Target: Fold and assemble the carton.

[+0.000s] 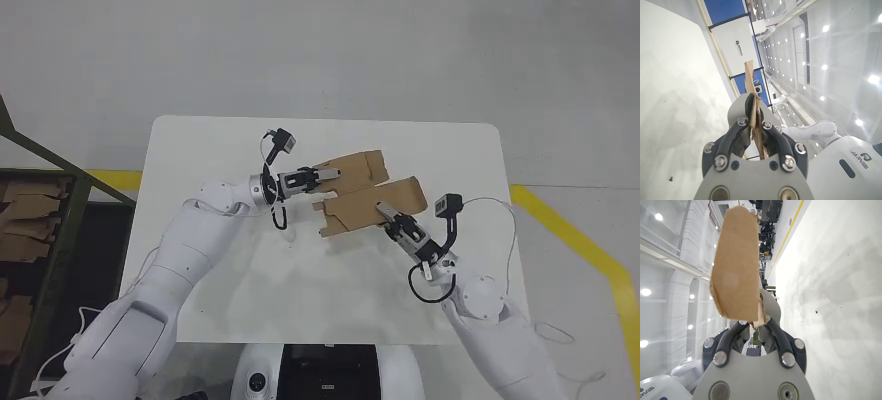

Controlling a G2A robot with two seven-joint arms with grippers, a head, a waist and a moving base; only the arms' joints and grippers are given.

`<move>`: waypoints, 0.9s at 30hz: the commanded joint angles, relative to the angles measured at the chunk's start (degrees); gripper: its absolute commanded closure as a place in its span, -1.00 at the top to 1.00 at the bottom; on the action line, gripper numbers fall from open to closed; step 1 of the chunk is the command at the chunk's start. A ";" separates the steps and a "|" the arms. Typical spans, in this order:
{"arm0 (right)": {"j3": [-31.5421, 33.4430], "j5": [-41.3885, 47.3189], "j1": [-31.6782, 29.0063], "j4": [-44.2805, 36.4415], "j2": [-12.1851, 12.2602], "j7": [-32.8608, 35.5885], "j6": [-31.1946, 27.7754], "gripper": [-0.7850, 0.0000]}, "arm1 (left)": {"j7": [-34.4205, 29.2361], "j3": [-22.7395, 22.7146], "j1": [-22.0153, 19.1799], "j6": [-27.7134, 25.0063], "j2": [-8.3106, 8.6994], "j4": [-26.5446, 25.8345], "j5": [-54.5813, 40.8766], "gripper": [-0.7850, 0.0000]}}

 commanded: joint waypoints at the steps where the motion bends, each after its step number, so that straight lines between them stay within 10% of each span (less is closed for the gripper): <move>1: 0.60 0.37 0.18 0.33 0.06 1.63 -1.43 1.00 | -0.37 -0.26 -0.18 0.00 -0.01 0.19 -0.34 -1.00; 27: 6.17 7.74 8.49 12.92 1.23 29.39 -7.17 1.00 | -8.04 -1.82 -1.37 3.35 0.68 1.33 1.12 -1.00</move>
